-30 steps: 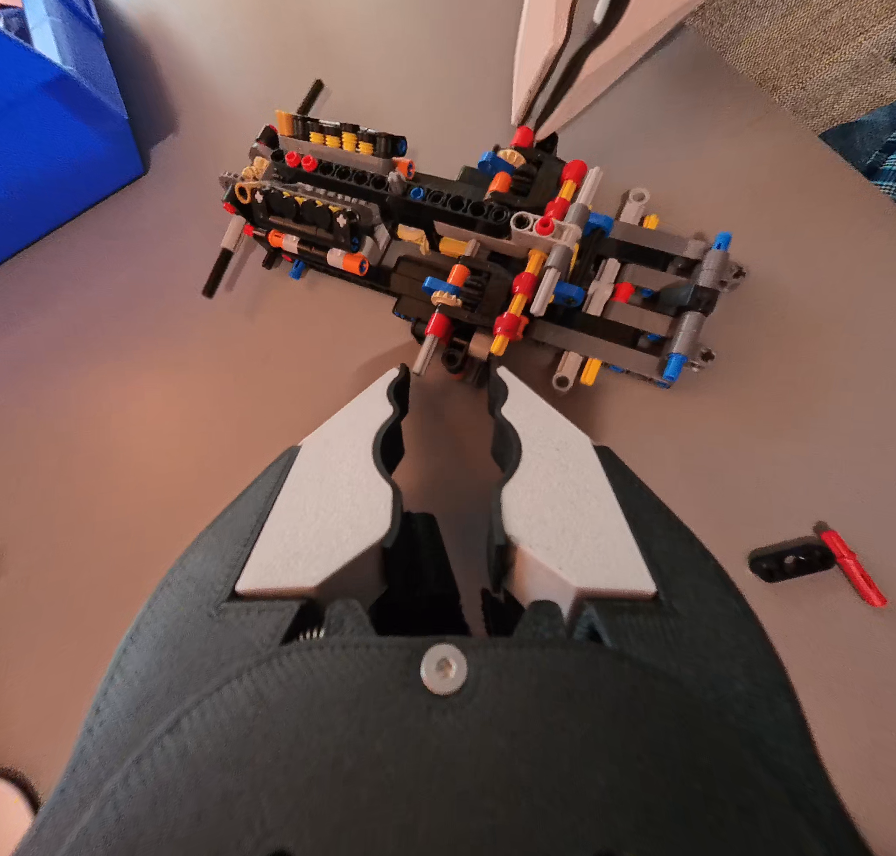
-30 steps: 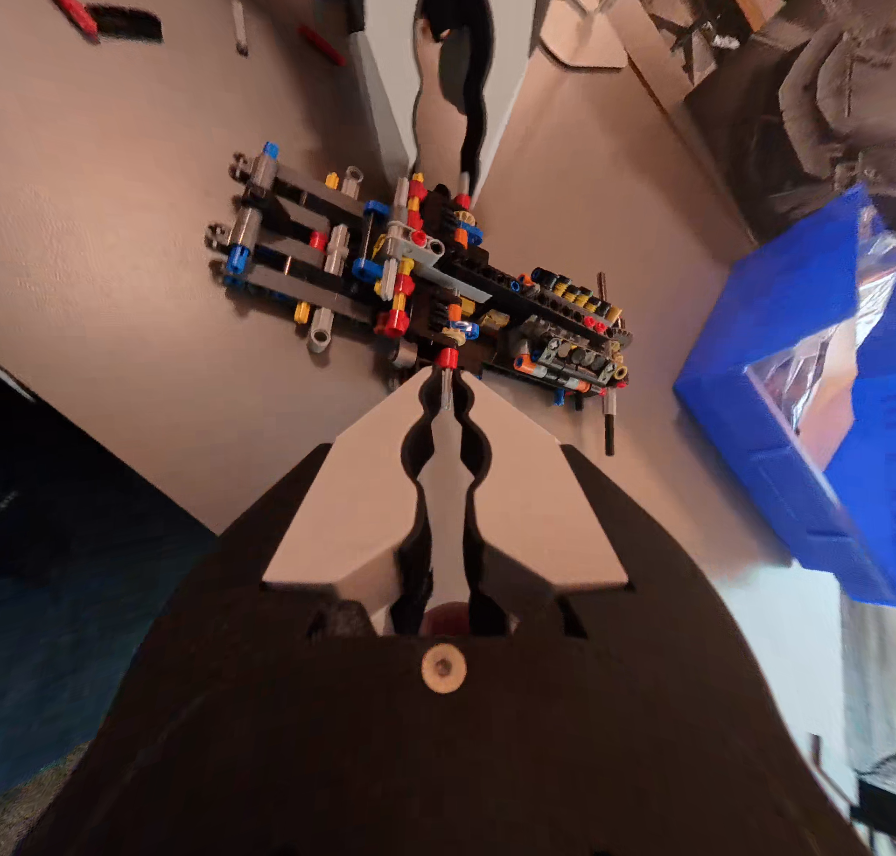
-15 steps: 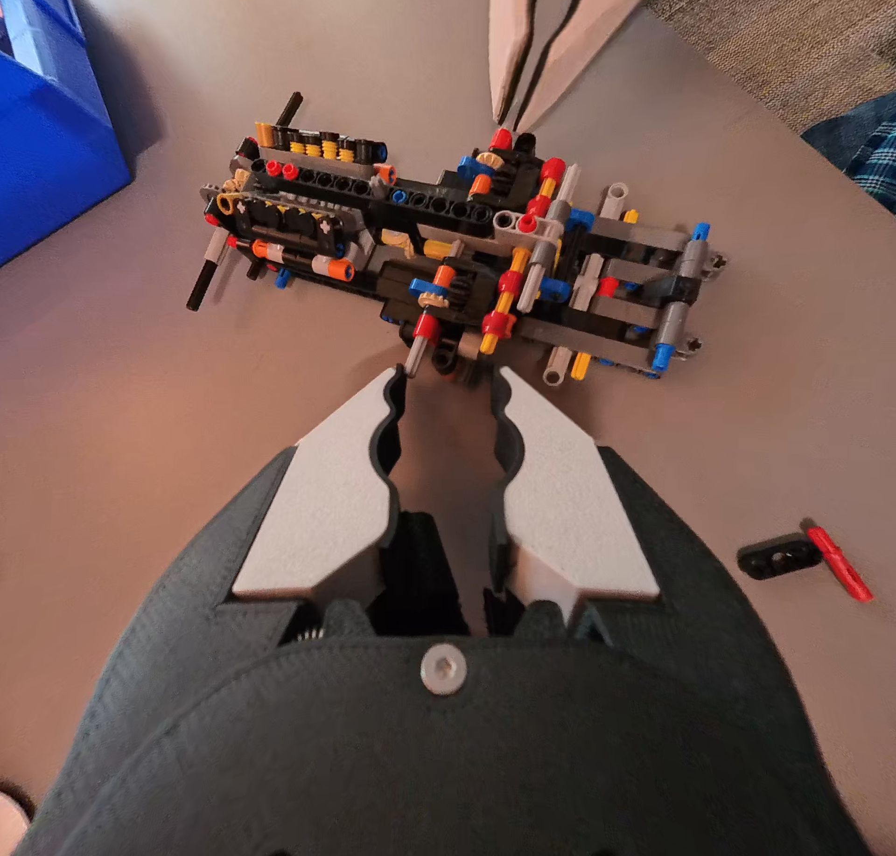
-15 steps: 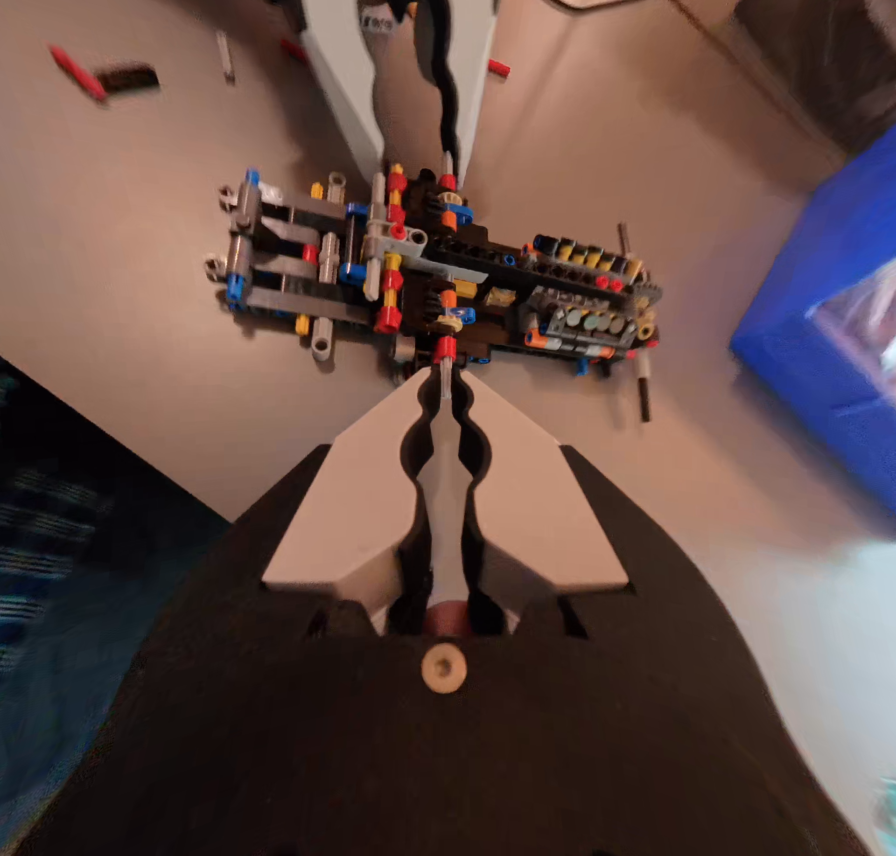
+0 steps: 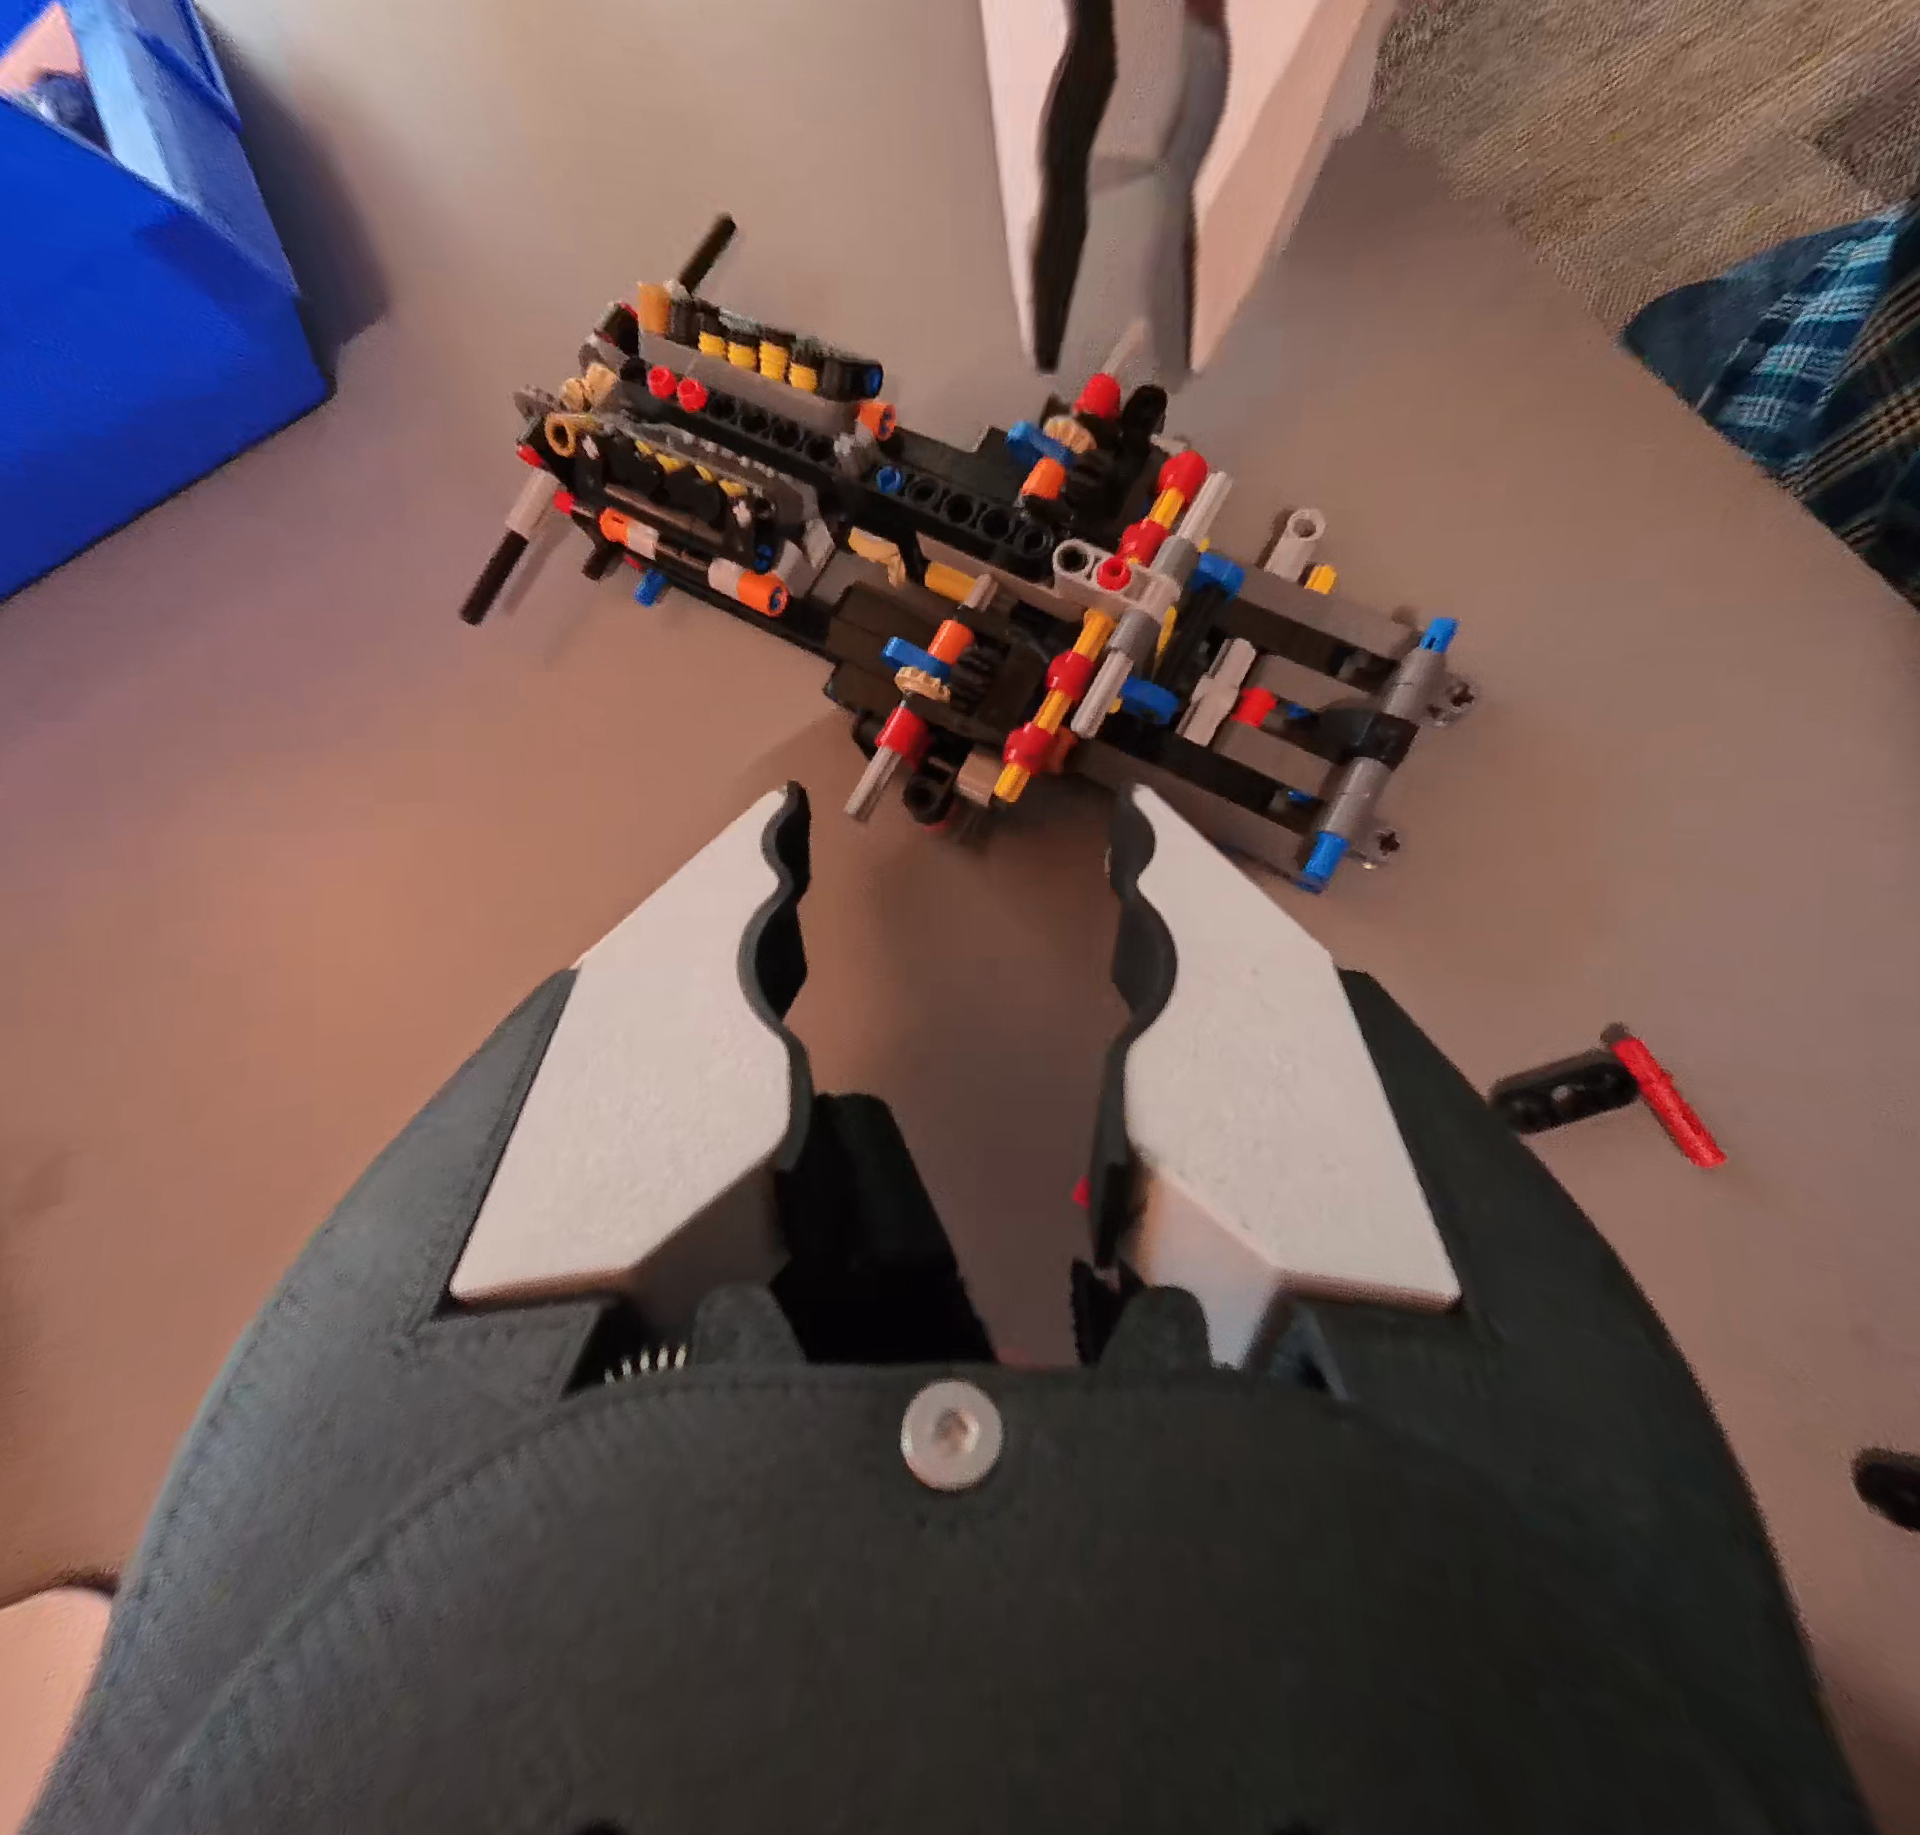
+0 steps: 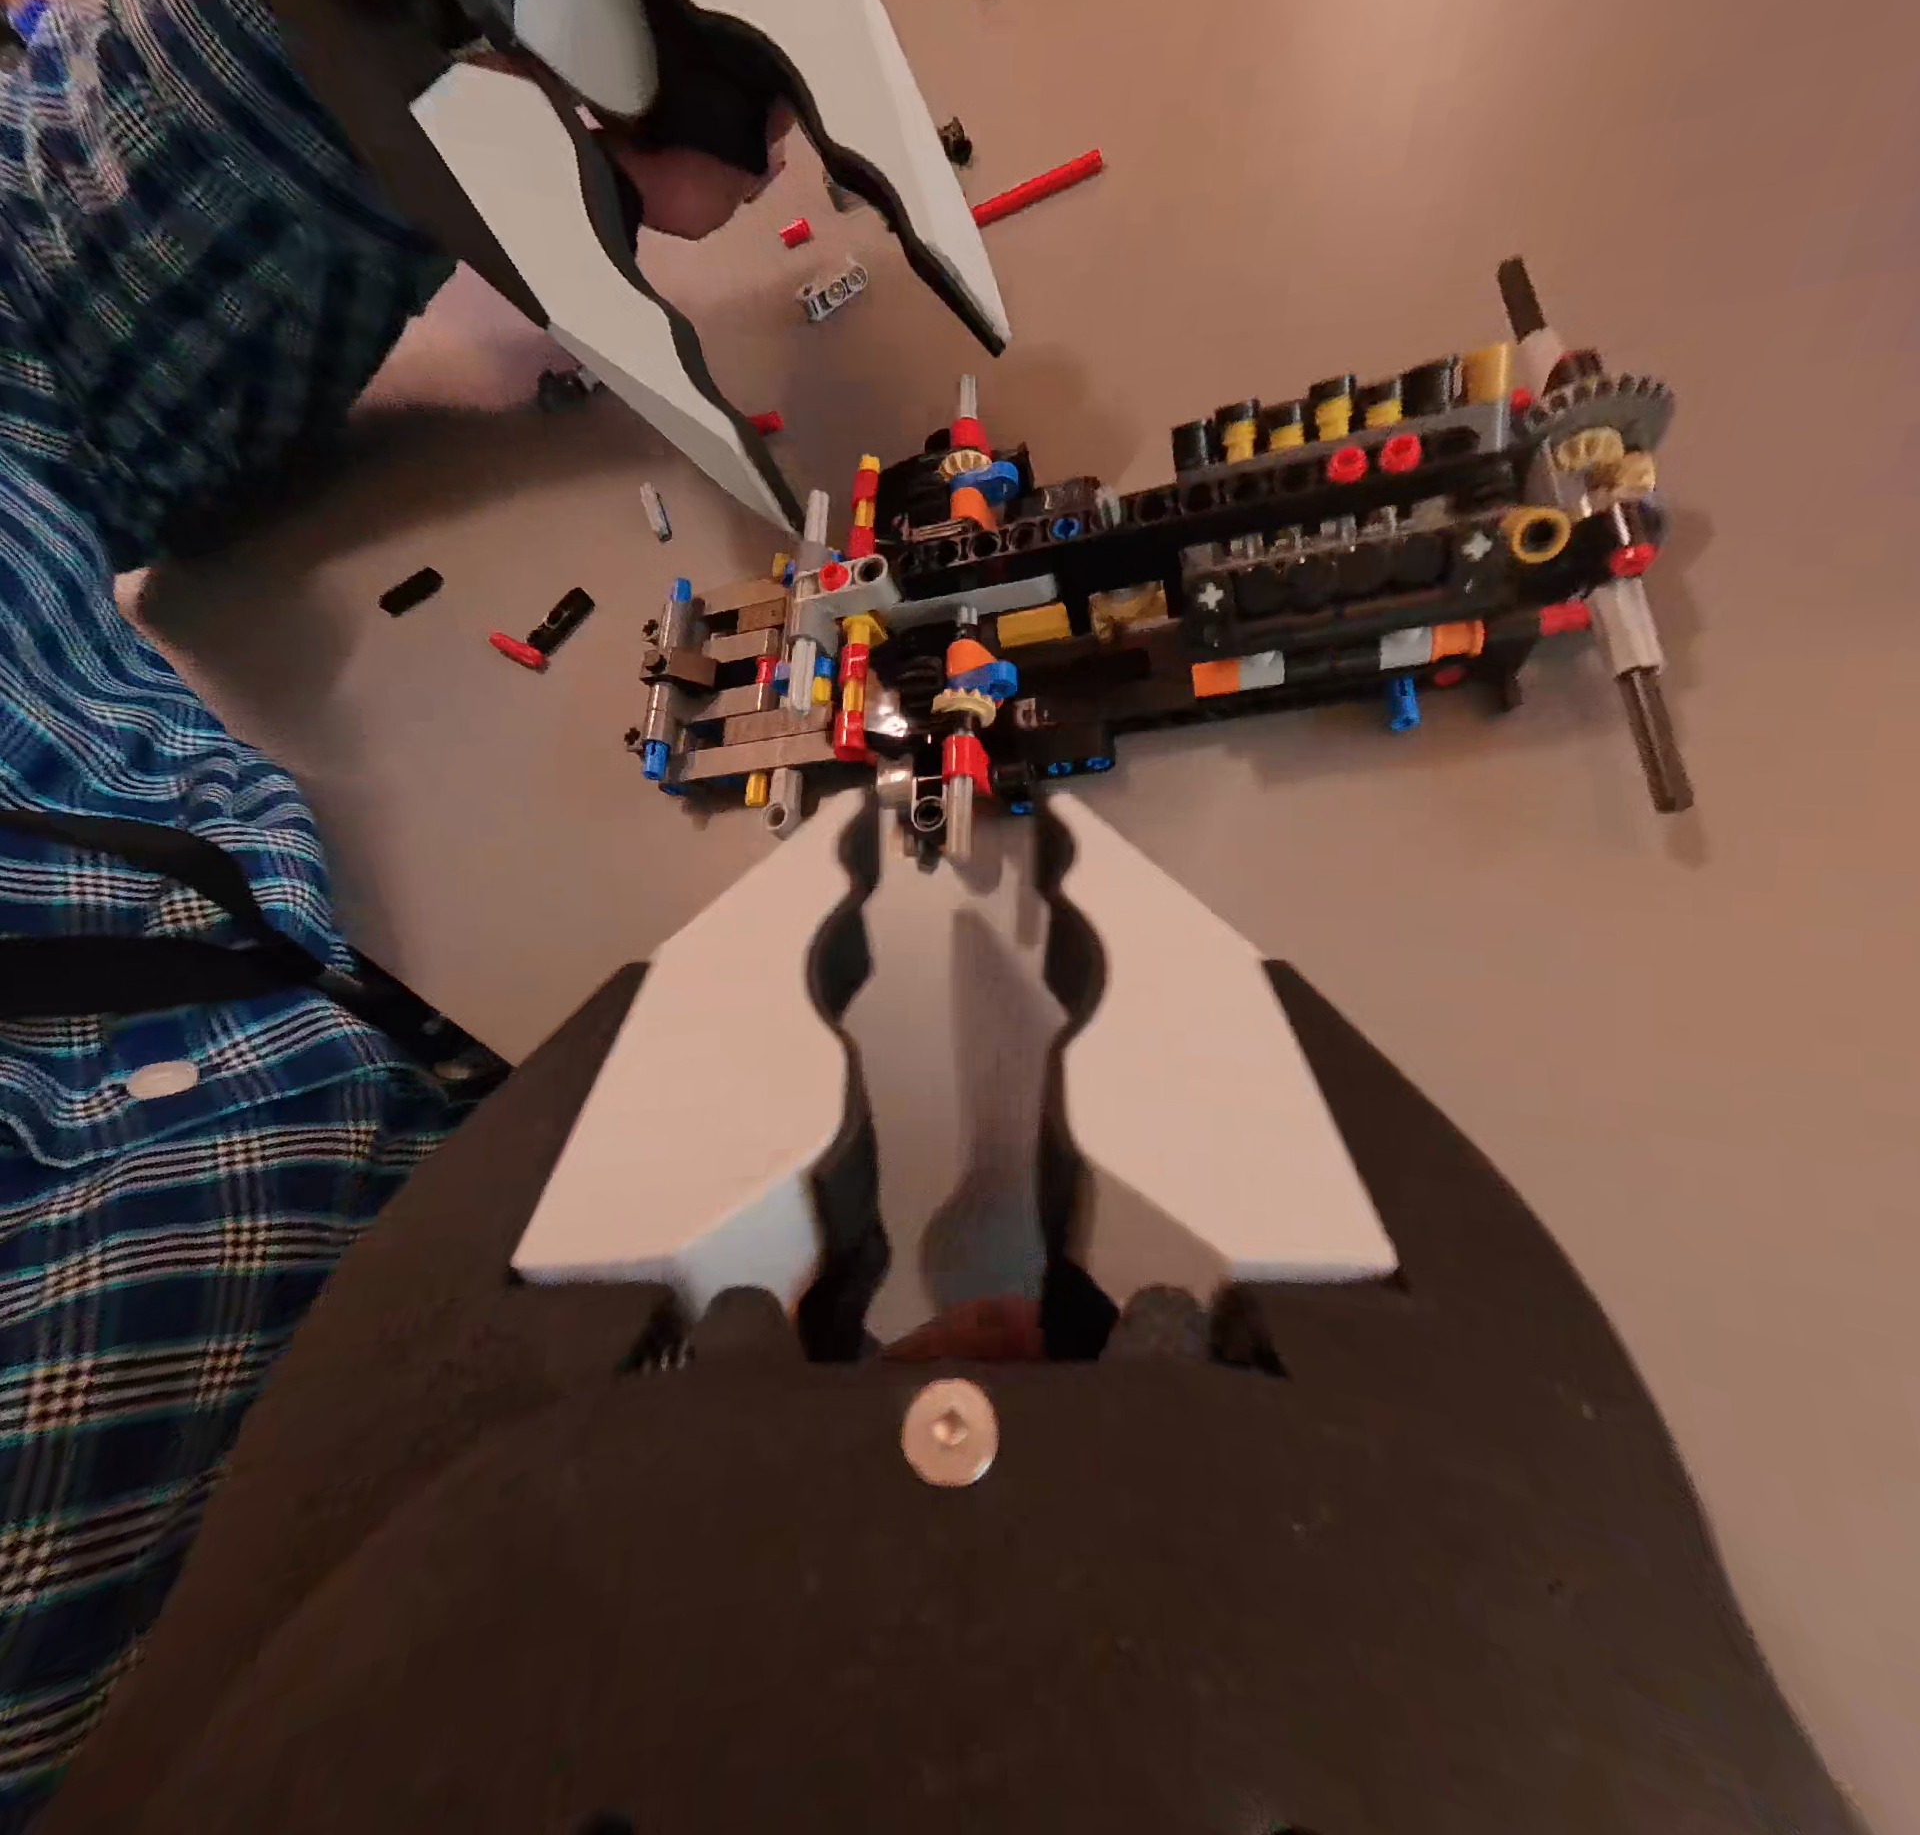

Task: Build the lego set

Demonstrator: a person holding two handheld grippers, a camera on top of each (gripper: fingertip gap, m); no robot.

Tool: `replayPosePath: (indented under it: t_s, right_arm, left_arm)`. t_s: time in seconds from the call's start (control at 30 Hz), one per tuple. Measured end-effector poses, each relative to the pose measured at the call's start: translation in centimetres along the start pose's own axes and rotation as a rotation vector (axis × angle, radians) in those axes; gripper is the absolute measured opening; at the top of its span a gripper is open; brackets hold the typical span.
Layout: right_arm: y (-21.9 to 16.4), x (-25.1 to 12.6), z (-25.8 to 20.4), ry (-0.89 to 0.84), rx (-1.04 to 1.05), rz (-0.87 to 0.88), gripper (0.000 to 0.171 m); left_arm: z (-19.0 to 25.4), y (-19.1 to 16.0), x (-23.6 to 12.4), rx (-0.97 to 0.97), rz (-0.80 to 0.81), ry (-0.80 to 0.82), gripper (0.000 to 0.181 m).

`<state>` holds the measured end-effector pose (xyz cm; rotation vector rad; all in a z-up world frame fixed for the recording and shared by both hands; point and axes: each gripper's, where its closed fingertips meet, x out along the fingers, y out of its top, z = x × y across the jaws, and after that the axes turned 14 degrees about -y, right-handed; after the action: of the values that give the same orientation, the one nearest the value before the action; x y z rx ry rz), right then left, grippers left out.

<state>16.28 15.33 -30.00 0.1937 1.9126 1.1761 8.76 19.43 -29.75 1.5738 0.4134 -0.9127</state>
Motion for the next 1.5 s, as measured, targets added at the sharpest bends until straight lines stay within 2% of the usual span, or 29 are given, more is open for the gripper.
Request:
replayPosePath:
  t_s: [0.07,0.33,0.5,0.7,0.77,0.83,0.93,1.0,1.07,1.17,1.5]
  right_arm:
    - [0.6,0.0,0.2,-0.033,-0.049,0.035,0.037]
    - [1.5,1.4,-0.9,-0.058,-0.201,0.026,0.04]
    - [1.6,1.8,-1.1,-0.06,-0.206,0.016,0.034]
    - [1.1,1.6,-1.0,-0.057,-0.139,-0.005,0.037]
    - [1.1,1.3,-1.2,-0.026,-0.089,-0.009,0.045]
    - [1.2,1.0,-1.7,0.028,-0.033,-0.008,0.065]
    - [0.7,0.8,-1.8,-0.015,-0.043,-0.023,0.069]
    - [0.5,0.8,-2.2,-0.052,-0.053,-0.026,0.066]
    - [0.4,1.0,-2.3,-0.107,-0.054,-0.018,0.054]
    - [0.4,1.3,-1.8,-0.183,-0.042,0.004,0.044]
    - [0.6,1.2,-1.6,-0.229,-0.022,0.056,0.04]
  left_arm:
    - [0.3,1.0,-0.1,0.011,0.03,0.0,0.058]
    - [0.4,2.6,1.5,0.022,0.074,0.024,0.058]
    - [0.6,2.8,1.7,0.025,0.078,0.021,0.054]
    - [0.8,2.8,1.8,0.019,0.089,0.005,0.049]
    - [0.9,2.8,1.9,0.022,0.088,0.004,0.047]
    - [0.9,2.9,1.9,0.022,0.091,0.008,0.044]
    - [0.9,3.0,2.0,0.021,0.091,0.01,0.043]
    - [0.9,3.0,2.0,0.022,0.091,0.006,0.042]
    - [1.0,3.1,2.1,0.022,0.095,0.006,0.041]
    - [1.0,3.1,2.1,0.023,0.094,0.008,0.041]
    - [1.3,3.3,2.4,0.015,0.113,-0.01,0.033]
